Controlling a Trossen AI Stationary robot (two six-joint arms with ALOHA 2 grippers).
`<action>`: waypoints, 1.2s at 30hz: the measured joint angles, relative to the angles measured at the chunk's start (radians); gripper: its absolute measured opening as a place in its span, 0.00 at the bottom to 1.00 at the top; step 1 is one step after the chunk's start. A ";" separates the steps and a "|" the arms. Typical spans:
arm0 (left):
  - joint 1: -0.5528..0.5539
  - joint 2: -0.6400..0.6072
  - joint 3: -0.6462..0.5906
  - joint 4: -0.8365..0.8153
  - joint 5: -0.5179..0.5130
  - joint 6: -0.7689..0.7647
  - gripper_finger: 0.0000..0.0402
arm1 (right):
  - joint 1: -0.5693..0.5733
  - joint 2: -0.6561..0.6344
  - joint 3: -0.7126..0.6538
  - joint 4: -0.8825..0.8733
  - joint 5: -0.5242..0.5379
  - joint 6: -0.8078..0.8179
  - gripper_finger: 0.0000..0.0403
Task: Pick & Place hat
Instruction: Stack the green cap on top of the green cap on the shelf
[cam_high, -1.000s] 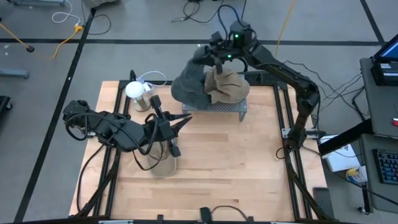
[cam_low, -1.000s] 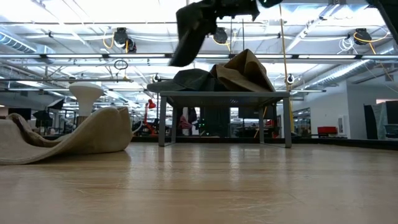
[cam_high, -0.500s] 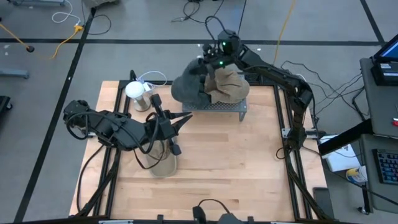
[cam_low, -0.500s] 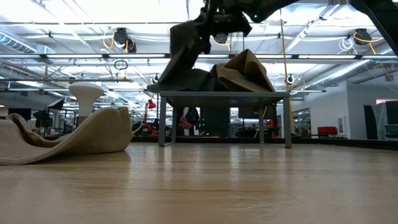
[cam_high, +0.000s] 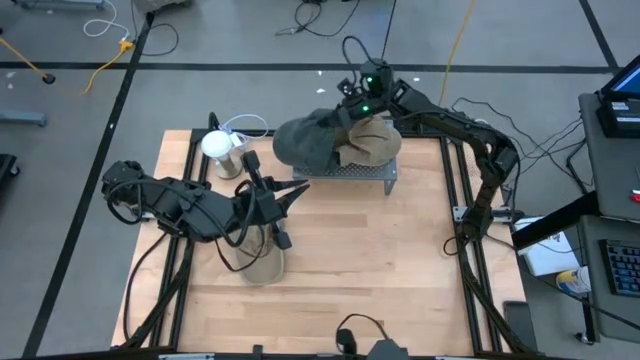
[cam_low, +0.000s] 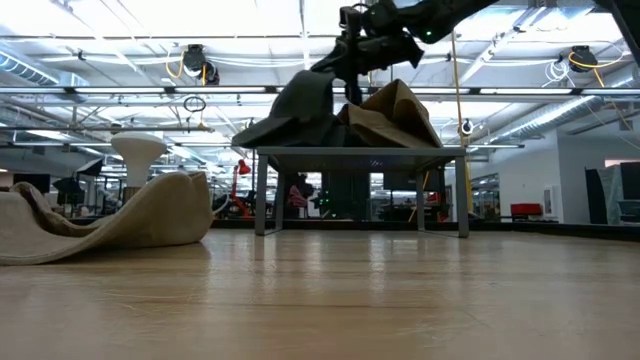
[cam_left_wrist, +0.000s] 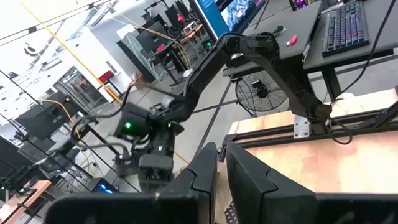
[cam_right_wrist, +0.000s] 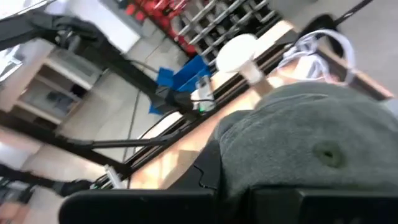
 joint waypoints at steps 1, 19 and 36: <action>0.000 0.000 0.000 0.000 0.000 0.000 0.10 | -0.003 -0.009 -0.006 -0.006 0.008 0.000 0.00; 0.000 0.000 0.000 0.001 0.001 -0.002 0.10 | 0.026 -0.029 -0.017 -0.192 0.244 -0.084 0.02; 0.006 0.000 0.000 0.001 0.118 -0.008 0.10 | 0.017 -0.077 -0.017 -0.184 0.329 -0.128 0.02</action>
